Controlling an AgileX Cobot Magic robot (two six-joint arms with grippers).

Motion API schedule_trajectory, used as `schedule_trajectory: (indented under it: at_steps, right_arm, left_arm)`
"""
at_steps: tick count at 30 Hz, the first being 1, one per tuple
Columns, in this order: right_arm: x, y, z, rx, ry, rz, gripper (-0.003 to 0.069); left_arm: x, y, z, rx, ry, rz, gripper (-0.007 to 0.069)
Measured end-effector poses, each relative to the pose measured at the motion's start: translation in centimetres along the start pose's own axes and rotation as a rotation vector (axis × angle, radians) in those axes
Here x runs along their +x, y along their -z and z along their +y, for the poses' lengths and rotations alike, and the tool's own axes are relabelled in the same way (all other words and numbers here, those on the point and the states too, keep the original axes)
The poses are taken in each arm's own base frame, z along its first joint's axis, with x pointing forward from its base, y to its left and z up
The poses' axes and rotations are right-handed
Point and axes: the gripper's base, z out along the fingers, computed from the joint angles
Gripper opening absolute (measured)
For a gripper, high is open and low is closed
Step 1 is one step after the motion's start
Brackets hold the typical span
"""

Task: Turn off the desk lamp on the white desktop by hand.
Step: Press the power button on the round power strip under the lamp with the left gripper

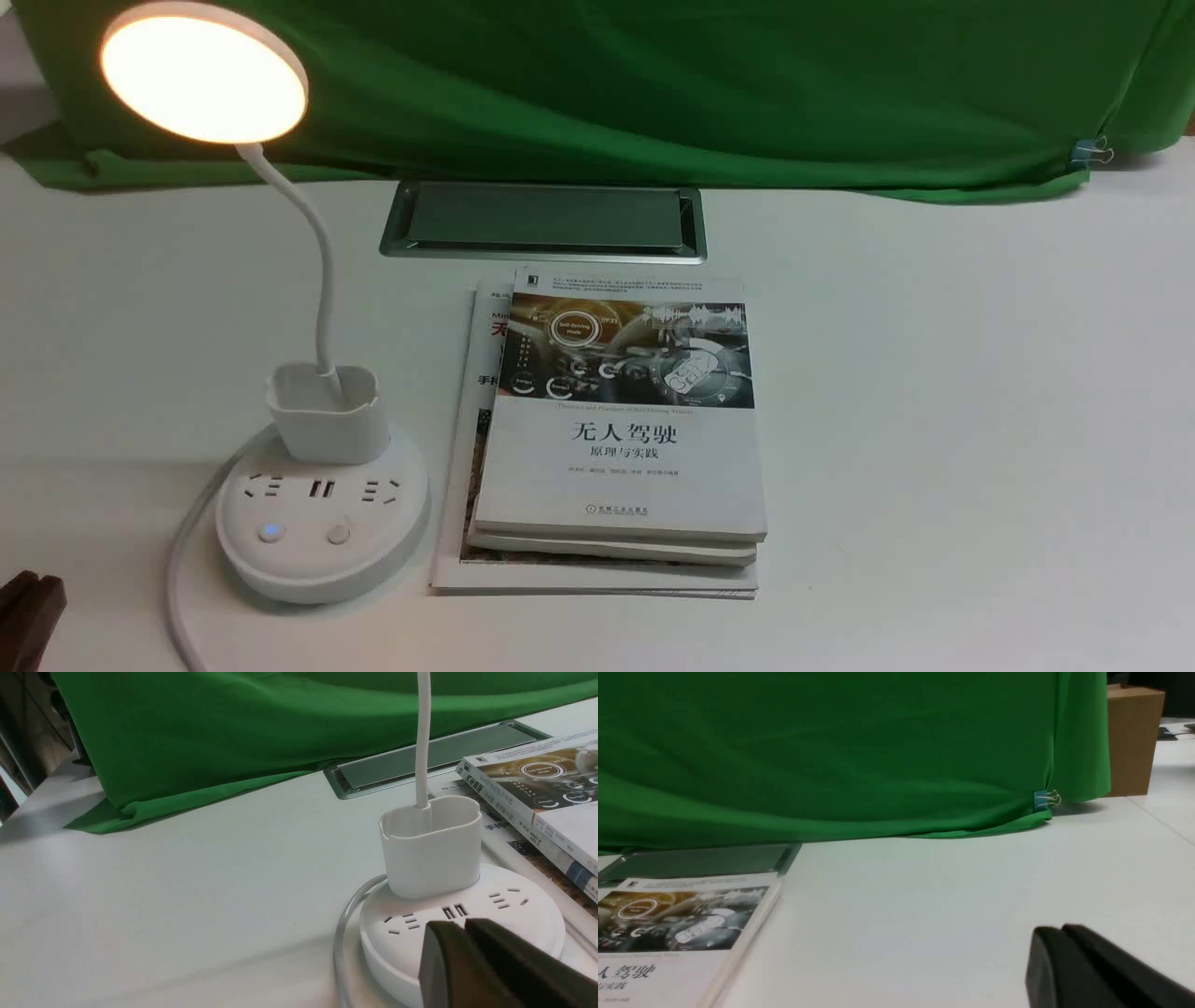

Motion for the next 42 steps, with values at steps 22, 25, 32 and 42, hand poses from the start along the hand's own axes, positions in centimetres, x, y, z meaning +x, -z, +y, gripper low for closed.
schedule_trajectory:
  at_steps: [22, 25, 32, 42]
  right_arm:
    - [0.0, 0.0, 0.0, 0.0, 0.0, 0.0, 0.0035]
    - [0.0, 0.0, 0.0, 0.0, 0.0, 0.0, 0.0035]
    - [0.0, 0.0, 0.0, 0.0, 0.0, 0.0, 0.0035]
    - [0.0, 0.0, 0.0, 0.0, 0.0, -0.001, 0.0035]
  left_arm:
    - [-1.0, 0.1, 0.1, -0.008, -0.019, -0.114, 0.0019]
    - [-2.7, 0.4, 0.1, -0.012, 0.001, -0.299, 0.0019]
    - [-6.3, 2.3, 0.8, -0.009, 0.185, -0.72, 0.0019]
    - [-16.0, 1.0, 4.0, 0.022, 0.403, -0.278, 0.0019]
